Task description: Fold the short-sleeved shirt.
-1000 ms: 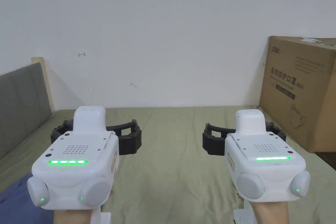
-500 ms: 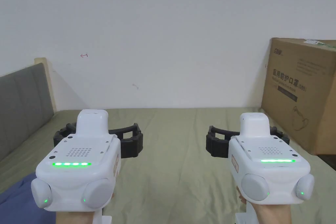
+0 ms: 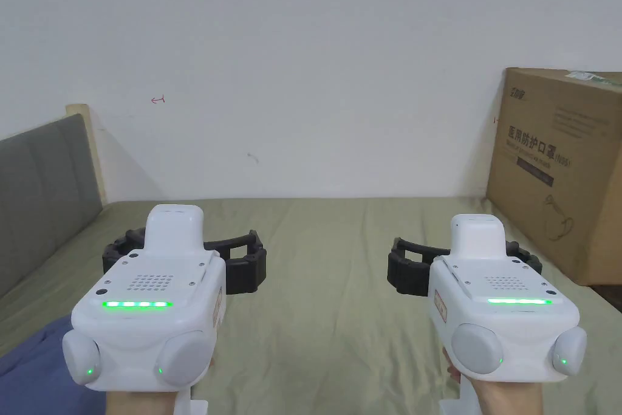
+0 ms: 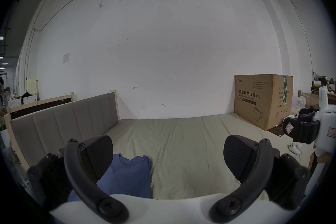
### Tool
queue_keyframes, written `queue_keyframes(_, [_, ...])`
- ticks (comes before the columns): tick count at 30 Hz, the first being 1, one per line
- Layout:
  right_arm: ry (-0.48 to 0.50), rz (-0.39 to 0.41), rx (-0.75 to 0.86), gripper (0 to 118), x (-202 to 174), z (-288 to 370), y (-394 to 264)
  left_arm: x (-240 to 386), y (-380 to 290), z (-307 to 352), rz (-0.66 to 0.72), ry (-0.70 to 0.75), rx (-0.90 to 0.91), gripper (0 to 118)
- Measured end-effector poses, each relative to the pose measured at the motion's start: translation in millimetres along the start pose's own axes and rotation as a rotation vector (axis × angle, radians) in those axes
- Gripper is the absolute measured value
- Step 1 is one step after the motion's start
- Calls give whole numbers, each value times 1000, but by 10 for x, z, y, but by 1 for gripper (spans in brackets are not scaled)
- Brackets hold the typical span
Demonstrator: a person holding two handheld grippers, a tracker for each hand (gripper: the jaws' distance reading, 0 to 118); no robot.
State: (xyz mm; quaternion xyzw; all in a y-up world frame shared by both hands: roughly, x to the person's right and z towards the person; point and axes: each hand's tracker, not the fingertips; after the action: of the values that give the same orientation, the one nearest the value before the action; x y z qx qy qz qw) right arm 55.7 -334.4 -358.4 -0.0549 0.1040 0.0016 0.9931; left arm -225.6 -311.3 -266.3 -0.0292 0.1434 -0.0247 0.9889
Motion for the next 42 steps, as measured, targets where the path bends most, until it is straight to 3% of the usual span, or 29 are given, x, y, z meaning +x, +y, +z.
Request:
queue_keyframes(13, [-8, 2, 11, 118, 20, 17, -6, 10, -18, 3, -8, -3, -18, 118])
queue_keyframes(20, [-3, 58, 21, 118, -13, 37, -24, 17, -12, 25, -4, 15, 13, 118])
queue_keyframes(31, [-3, 16, 30, 118, 23, 80, 12, 6, 5, 16, -14, 14, 14, 118])
queue_keyframes(42, [-10, 80, 51, 118, -31, 116, -24, 17, 27, 40, -26, 20, 16, 118])
